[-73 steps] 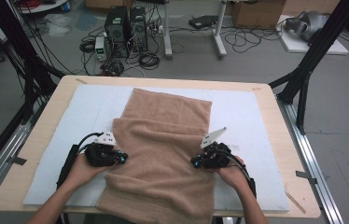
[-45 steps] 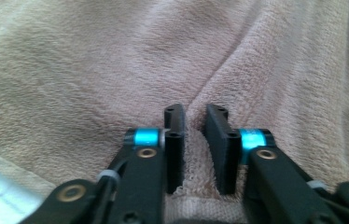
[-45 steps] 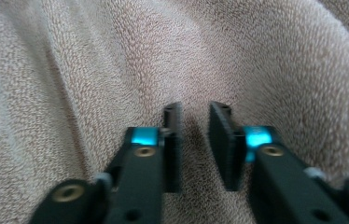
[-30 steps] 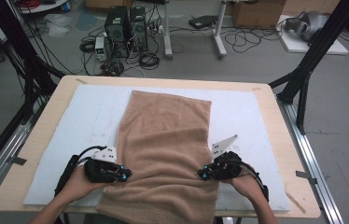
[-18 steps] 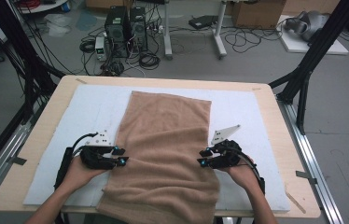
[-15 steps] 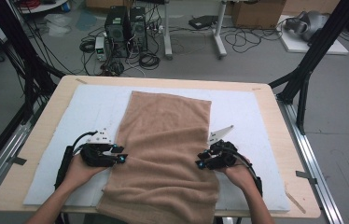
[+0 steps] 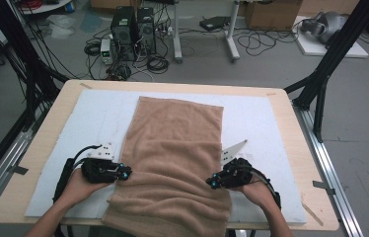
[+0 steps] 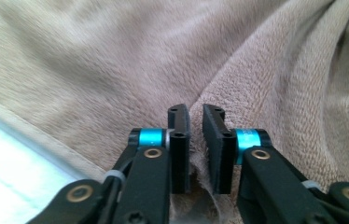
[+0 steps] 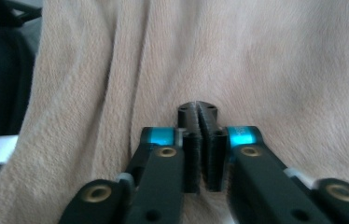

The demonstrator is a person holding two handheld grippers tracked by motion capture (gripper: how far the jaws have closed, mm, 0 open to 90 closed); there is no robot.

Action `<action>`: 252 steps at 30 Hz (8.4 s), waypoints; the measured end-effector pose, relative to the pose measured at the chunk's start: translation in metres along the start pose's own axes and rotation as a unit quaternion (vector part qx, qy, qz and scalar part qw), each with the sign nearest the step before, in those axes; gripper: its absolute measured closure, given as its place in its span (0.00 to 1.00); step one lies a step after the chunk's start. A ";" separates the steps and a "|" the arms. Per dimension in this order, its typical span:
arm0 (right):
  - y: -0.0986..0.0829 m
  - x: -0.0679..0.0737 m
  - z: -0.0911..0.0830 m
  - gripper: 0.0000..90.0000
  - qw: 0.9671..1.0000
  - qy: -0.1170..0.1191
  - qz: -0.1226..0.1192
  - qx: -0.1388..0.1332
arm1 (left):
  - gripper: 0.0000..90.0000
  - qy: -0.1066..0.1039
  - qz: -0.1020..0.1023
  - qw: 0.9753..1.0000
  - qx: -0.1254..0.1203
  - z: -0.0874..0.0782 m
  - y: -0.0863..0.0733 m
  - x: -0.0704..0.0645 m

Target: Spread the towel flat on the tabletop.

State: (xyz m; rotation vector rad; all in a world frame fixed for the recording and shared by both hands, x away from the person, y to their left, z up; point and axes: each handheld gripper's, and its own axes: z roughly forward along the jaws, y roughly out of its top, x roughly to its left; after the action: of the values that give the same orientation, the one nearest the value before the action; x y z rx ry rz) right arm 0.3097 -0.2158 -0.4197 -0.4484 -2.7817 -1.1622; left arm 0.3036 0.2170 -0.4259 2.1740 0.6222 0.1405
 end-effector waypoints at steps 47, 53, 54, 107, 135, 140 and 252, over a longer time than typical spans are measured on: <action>-0.012 -0.025 0.004 0.96 0.995 -0.086 0.052 0.011 | 0.93 -0.004 -0.003 1.000 0.030 0.006 -0.005 0.002; -0.011 -0.023 0.001 0.93 0.996 -0.075 0.045 0.025 | 0.93 -0.015 0.004 1.000 0.026 -0.001 -0.006 -0.004; -0.010 -0.023 0.000 0.89 0.996 -0.076 0.044 0.028 | 0.91 -0.014 0.003 1.000 0.023 -0.002 -0.005 -0.003; 0.011 -0.016 -0.006 0.56 0.993 -0.103 0.036 -0.042 | 0.53 0.035 -0.033 0.998 -0.031 -0.009 0.005 0.010; 0.023 -0.054 -0.017 0.67 0.976 -0.199 0.066 -0.052 | 0.64 0.118 -0.048 0.990 -0.062 -0.001 0.039 0.046; 0.022 -0.033 -0.031 0.64 0.977 -0.197 0.041 -0.065 | 0.62 0.109 -0.030 0.991 -0.075 -0.025 0.036 0.034; 0.005 0.005 0.026 0.64 0.998 -0.052 0.017 -0.009 | 0.63 0.007 0.012 1.000 -0.015 0.000 -0.005 -0.006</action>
State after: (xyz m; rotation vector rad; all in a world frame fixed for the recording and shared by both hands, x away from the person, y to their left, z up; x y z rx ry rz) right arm 0.3076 -0.1934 -0.4336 -0.5725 -2.8410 -1.1910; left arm 0.2968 0.2165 -0.4291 2.1531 0.5983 0.1772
